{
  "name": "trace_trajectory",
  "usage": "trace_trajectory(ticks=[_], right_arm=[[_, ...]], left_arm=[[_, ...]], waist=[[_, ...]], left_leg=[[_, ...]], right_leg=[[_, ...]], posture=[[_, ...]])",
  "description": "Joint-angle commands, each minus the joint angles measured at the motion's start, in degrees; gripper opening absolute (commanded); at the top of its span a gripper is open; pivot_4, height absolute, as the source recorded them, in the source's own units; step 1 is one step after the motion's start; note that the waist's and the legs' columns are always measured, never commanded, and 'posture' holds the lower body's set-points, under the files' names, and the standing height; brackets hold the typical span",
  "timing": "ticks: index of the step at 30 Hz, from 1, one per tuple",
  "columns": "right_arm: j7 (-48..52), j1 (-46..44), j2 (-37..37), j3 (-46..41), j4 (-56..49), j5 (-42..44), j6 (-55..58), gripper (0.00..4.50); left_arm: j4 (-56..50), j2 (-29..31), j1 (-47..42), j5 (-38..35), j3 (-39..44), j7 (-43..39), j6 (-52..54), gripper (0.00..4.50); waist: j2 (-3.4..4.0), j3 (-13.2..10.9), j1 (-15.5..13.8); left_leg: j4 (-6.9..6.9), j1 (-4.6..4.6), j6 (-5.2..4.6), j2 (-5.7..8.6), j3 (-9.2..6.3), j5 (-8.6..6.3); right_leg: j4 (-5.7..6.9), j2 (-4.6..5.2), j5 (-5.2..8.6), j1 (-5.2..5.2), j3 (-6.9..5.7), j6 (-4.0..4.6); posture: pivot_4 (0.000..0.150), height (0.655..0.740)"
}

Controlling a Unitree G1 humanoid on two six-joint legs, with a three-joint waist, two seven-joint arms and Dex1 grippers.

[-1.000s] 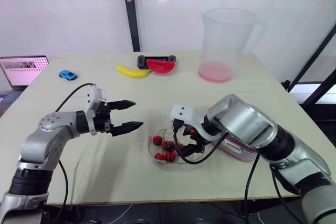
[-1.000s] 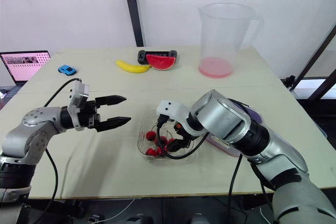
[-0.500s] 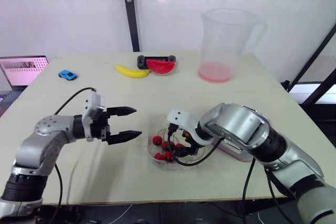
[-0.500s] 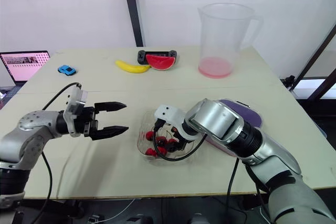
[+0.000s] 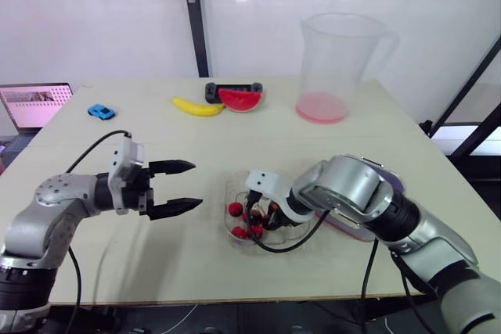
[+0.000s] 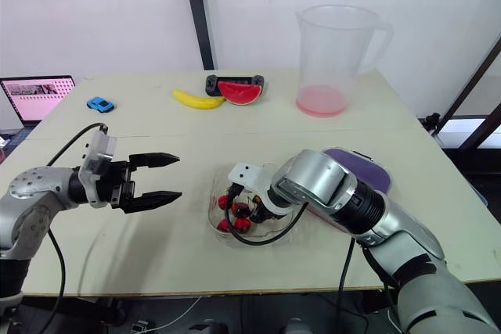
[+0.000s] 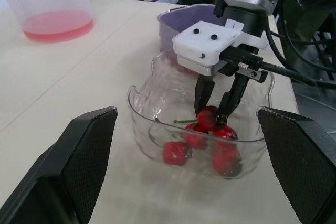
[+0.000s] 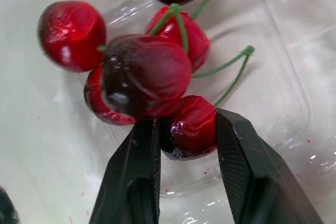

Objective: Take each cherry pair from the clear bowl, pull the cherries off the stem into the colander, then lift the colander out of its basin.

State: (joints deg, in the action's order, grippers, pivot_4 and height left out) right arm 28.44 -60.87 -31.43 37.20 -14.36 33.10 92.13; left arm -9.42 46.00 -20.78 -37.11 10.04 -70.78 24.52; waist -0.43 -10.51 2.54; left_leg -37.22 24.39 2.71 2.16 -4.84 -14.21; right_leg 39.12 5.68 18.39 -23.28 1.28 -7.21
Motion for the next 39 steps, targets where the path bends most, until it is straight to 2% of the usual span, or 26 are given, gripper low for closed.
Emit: trace_trajectory(ticks=[1, 8, 12, 17, 20, 26, 28, 31, 37, 39], right_arm=[[-1.02, -1.4, -0.35, 0.05, -0.39, 1.82, 0.37, 1.53], [-1.38, -5.06, -2.27, -1.02, -2.31, 2.99, 0.37, 1.53], [2.17, -8.92, -7.67, 2.95, -10.19, 0.6, -3.81, 1.53], [6.02, -9.81, -11.83, 1.12, -13.18, -0.24, -7.3, 1.53], [11.54, -9.13, -16.6, -1.6, -15.8, -1.66, -16.33, 1.53], [15.38, 0.39, -18.19, -18.06, -16.08, -2.21, -32.79, 1.53], [15.92, 3.18, -18.78, -21.1, -16.49, -2.79, -35.34, 1.53], [18.7, 5.23, -17.33, -27.53, -14.42, 1.48, -36.18, 1.53], [20.53, 5.38, -16.95, -28.91, -12.74, -2.64, -43.17, 1.53], [20.28, 6.19, -16.25, -25.81, -11.88, -8.54, -50.56, 1.53]], left_arm=[[-1.63, 0.56, 0.04, -0.69, 1.72, 0.29, -0.77, 4.5], [-1.14, 0.63, -0.1, -0.54, 1.74, 0.53, -0.83, 4.5], [-0.04, 0.39, -0.59, -0.66, 1.94, 0.14, -1.39, 4.5], [1.17, 0.09, -2.16, -2.07, 2.28, -0.52, -0.75, 4.5], [2.0, 0.59, -3.18, -2.21, 1.96, -1.28, -0.48, 4.5], [3.52, 1.28, -4.64, -1.69, 1.3, -2.32, 0.32, 4.5], [3.88, 1.37, -5.33, -2.0, 1.26, -2.29, 1.17, 4.5], [4.27, 1.29, -6.56, -2.51, 1.66, -1.7, 2.38, 4.5], [5.0, 1.0, -9.31, -5.7, 3.19, 0.5, 7.65, 4.5], [5.36, 1.34, -10.48, -6.63, 3.43, 0.93, 9.23, 4.5]], waist=[[0.0, 0.0, 0.01], [0.01, 0.0, 0.01], [0.02, -0.02, 0.0], [0.01, -0.01, -0.05], [0.0, -0.01, -0.14], [-0.01, -0.01, -0.05], [-0.01, -0.01, -0.11], [-0.01, -0.01, -0.14], [-0.01, -0.02, -0.03], [-0.01, -0.02, -0.02]], left_leg=[[0.0, 0.0, 0.0, 0.0, 0.0, 0.0], [0.0, 0.0, -0.01, 0.0, 0.0, 0.0], [0.02, 0.01, -0.02, 0.0, 0.0, -0.01], [0.01, 0.0, -0.03, 0.0, 0.02, -0.02], [-0.01, 0.01, -0.04, 0.0, 0.02, -0.02], [0.02, -0.01, -0.06, -0.03, 0.05, -0.03], [0.01, -0.01, -0.06, -0.02, 0.07, -0.03], [-0.02, -0.01, -0.06, -0.02, 0.07, -0.03], [-0.02, -0.01, -0.06, -0.03, 0.06, -0.03], [-0.01, -0.01, -0.06, -0.03, 0.06, -0.03]], right_leg=[[0.0, 0.0, 0.0, 0.0, 0.0, 0.0], [0.0, 0.0, 0.0, 0.0, 0.01, 0.0], [0.0, 0.0, 0.0, -0.04, 0.0, 0.0], [-0.01, -0.02, 0.0, -0.03, 0.01, 0.0], [-0.02, 0.0, 0.0, -0.01, 0.01, 0.0], [-0.04, -0.05, 0.0, 0.02, 0.0, 0.0], [-0.04, -0.05, 0.0, 0.03, 0.01, 0.0], [-0.04, -0.03, 0.0, 0.05, 0.01, 0.0], [-0.04, -0.04, 0.0, 0.05, 0.01, 0.0], [-0.04, -0.04, 0.0, 0.05, 0.01, 0.0]], posture=[[0.15, 0.74], [0.15, 0.74], [0.15, 0.74], [0.15, 0.74], [0.15, 0.74], [0.15, 0.74], [0.15, 0.74], [0.15, 0.74], [0.15, 0.74], [0.15, 0.74]])
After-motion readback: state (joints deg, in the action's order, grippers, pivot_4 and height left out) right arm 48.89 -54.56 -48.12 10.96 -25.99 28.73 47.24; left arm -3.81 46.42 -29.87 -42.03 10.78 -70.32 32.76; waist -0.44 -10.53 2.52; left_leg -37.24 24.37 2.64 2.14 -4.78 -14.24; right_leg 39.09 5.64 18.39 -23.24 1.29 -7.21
